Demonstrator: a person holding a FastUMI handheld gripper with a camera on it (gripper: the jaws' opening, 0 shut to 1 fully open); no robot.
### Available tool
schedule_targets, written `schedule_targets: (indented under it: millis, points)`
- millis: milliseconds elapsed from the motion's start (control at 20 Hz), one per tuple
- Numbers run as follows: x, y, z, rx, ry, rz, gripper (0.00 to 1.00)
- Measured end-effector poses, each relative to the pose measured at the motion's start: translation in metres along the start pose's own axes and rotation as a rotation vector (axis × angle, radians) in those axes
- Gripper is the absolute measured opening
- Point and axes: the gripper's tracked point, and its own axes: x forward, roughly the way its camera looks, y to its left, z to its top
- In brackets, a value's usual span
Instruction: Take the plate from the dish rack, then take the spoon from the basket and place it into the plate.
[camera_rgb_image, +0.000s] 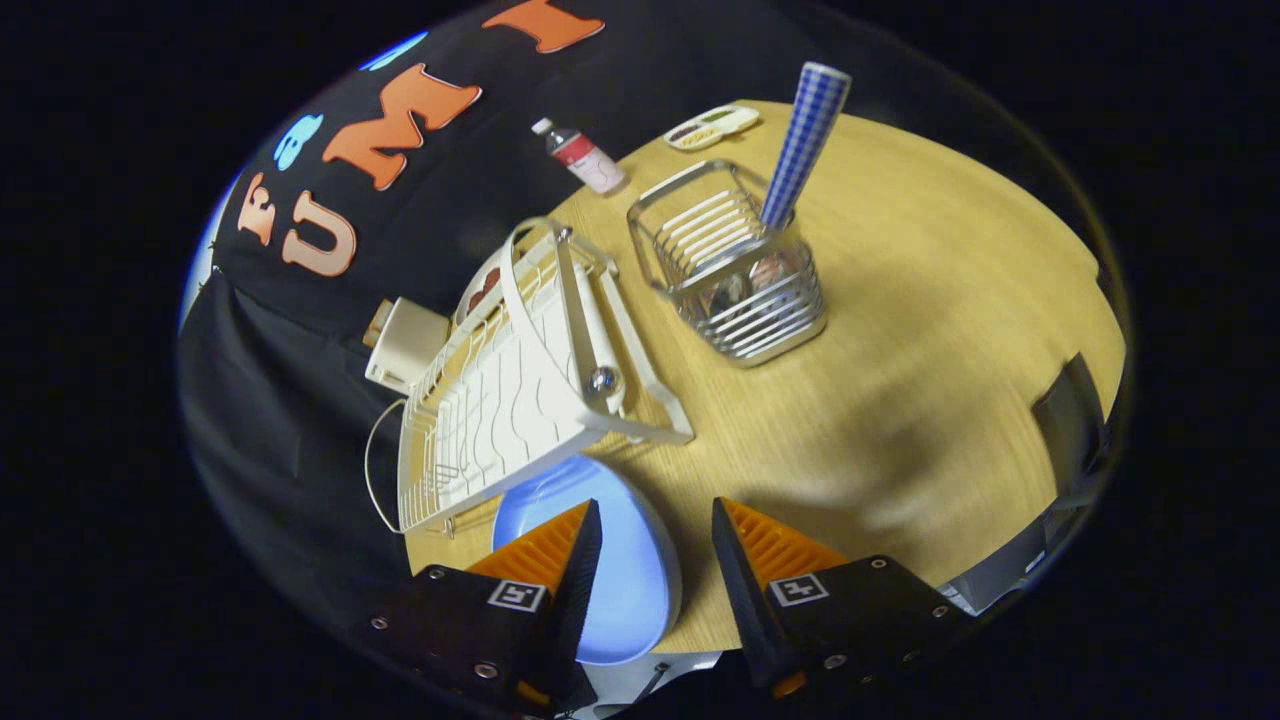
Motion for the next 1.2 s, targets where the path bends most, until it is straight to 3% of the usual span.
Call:
schedule_targets:
  millis: [150,250,500,600,900,1050,1200]
  points:
    - [-0.019,-0.023,0.067,-0.086,-0.214,-0.047,0.76]
    - [-0.029,-0.036,0.099,-0.133,-0.302,-0.075,0.78]
    - [-0.019,-0.039,0.143,-0.182,-0.373,-0.104,0.76]
    - [-0.015,-0.037,0.140,-0.183,-0.346,-0.100,0.66]
    - [-0.021,-0.021,0.139,-0.213,-0.344,-0.071,0.18]
    - [-0.025,-0.005,0.144,-0.206,-0.341,-0.044,0.10]
    - [-0.038,0.014,0.161,-0.244,-0.380,-0.053,0.09]
